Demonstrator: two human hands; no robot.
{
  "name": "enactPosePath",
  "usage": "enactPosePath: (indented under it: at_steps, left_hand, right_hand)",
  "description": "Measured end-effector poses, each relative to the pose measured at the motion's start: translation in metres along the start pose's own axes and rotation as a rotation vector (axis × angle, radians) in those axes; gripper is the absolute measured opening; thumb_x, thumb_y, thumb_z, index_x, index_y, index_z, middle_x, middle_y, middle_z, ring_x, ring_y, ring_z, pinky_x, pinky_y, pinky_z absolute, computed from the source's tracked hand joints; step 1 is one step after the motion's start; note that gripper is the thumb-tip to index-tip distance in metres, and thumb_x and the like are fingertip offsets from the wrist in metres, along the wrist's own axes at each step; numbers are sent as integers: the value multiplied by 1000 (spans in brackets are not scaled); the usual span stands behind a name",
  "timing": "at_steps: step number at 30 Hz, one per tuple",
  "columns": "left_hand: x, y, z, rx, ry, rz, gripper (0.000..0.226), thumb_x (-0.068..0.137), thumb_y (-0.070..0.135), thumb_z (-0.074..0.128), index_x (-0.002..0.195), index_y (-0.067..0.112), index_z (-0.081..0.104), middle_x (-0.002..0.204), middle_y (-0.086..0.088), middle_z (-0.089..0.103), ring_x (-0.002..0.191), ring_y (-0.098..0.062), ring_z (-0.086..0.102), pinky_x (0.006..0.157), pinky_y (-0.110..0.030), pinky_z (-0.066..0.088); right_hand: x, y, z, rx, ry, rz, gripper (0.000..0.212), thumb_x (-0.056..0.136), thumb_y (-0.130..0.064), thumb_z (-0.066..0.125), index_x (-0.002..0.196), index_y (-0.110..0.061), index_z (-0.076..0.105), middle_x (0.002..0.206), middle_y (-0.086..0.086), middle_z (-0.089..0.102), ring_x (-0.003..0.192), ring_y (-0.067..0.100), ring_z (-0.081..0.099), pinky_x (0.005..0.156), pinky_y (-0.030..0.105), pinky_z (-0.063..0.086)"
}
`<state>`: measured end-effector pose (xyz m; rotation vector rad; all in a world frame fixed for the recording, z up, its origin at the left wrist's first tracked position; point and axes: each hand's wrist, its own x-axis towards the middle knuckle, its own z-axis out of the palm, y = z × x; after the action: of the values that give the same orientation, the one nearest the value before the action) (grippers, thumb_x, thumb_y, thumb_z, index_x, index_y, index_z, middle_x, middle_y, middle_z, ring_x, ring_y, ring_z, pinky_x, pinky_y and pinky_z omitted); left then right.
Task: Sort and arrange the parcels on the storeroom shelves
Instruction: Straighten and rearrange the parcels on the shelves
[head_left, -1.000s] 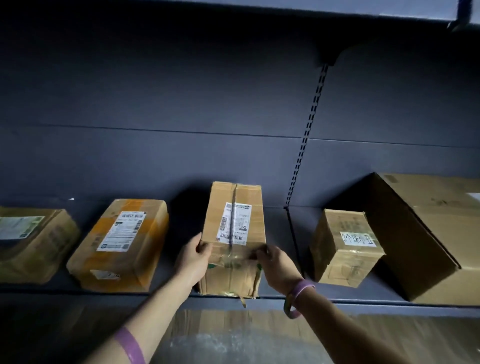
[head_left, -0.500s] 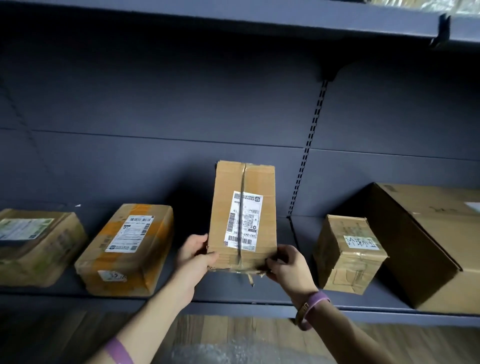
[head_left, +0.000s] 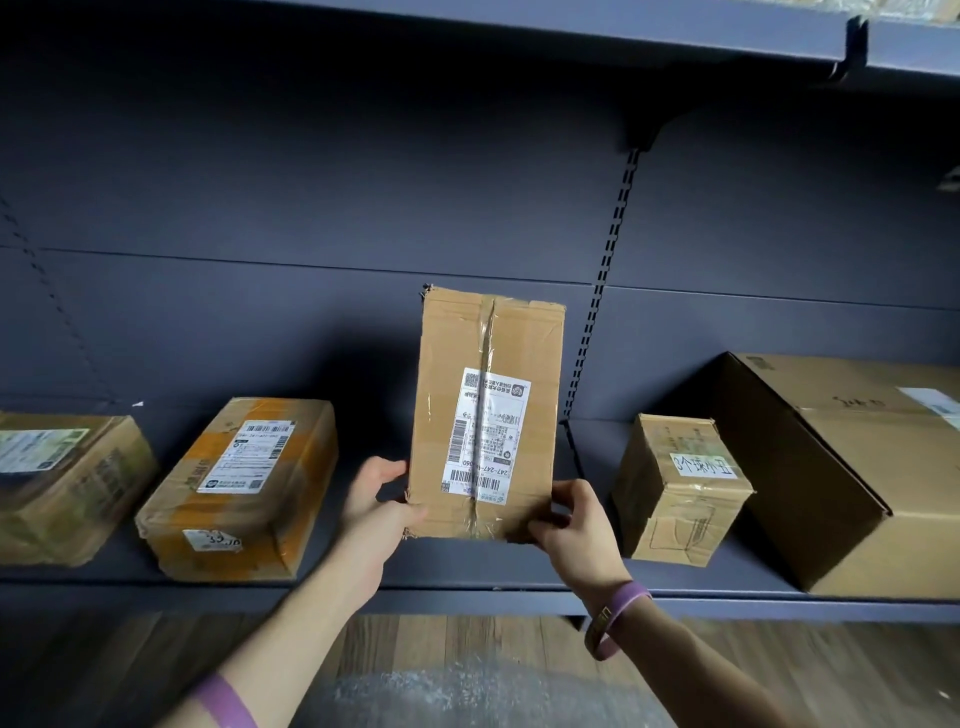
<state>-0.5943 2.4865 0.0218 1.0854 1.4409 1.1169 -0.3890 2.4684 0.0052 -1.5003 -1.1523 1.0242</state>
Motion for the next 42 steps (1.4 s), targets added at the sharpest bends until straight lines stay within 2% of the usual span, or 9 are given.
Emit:
enactPosePath:
  at_steps: [4, 8, 14, 18, 21, 26, 30, 36, 42]
  left_hand:
    - [7, 8, 1, -83, -4, 44, 48, 89, 2, 62, 134, 16, 55, 128, 2, 61, 118, -16, 56, 101, -42, 46]
    - [14, -1, 6, -42, 35, -31, 44, 93, 16, 61, 136, 18, 54, 126, -6, 63, 113, -21, 58, 97, -38, 46]
    - [22, -13, 9, 34, 39, -31, 45, 91, 18, 64, 135, 17, 55, 127, -6, 63, 112, -21, 59, 98, -41, 47]
    - [26, 2, 8, 114, 58, 63, 45, 89, 14, 65, 134, 11, 55, 132, -6, 59, 115, -18, 55, 93, -27, 42]
    - [25, 24, 18, 129, 35, 160, 40, 91, 12, 63, 131, 10, 57, 131, -1, 59, 120, -15, 53, 90, -20, 40]
    - [7, 62, 75, 98, -108, 208, 37, 93, 11, 58, 130, 7, 57, 128, -3, 61, 115, -11, 56, 91, -13, 41]
    - [-13, 67, 143, 110, -164, 210, 40, 95, 13, 57, 134, 7, 53, 132, -3, 58, 111, -6, 52, 73, 6, 36]
    - [-34, 71, 236, 160, -124, 123, 44, 94, 25, 60, 136, 14, 52, 134, -1, 57, 113, -6, 52, 93, -18, 33]
    - [-42, 75, 286, 196, -7, 0, 43, 94, 29, 58, 135, 16, 53, 135, 1, 56, 123, -12, 51, 105, -27, 36]
  right_hand:
    - [8, -6, 3, 14, -15, -40, 19, 96, -4, 54, 112, -15, 56, 114, 6, 64, 102, 20, 66, 88, 34, 58]
    - [15, -5, 11, -141, -60, -27, 22, 102, -15, 45, 114, -11, 63, 106, 7, 70, 100, 24, 67, 95, 48, 52]
    - [20, 2, 14, -244, -72, -11, 25, 104, -18, 41, 115, -11, 62, 104, 8, 70, 99, 28, 66, 92, 51, 52]
    - [19, -10, 4, -320, -63, -15, 28, 103, -26, 43, 114, -8, 62, 102, 5, 68, 98, 26, 65, 88, 53, 52]
    - [17, -29, -16, -371, 49, -14, 38, 102, -26, 46, 118, 6, 57, 112, 23, 64, 105, 42, 59, 93, 54, 48]
    - [20, -59, -67, -459, 111, -87, 30, 102, -22, 46, 97, 3, 61, 90, 24, 62, 85, 39, 56, 78, 41, 44]
    - [34, -50, -127, -405, 125, -112, 33, 102, -21, 46, 115, 5, 61, 111, 24, 66, 99, 35, 61, 89, 46, 49]
    - [63, -21, -227, -376, 44, -89, 40, 101, -25, 48, 134, -2, 53, 131, 16, 61, 119, 29, 58, 101, 46, 47]
    - [79, -10, -281, -463, -85, -64, 32, 100, -22, 50, 117, 2, 63, 116, 19, 68, 108, 35, 62, 87, 34, 45]
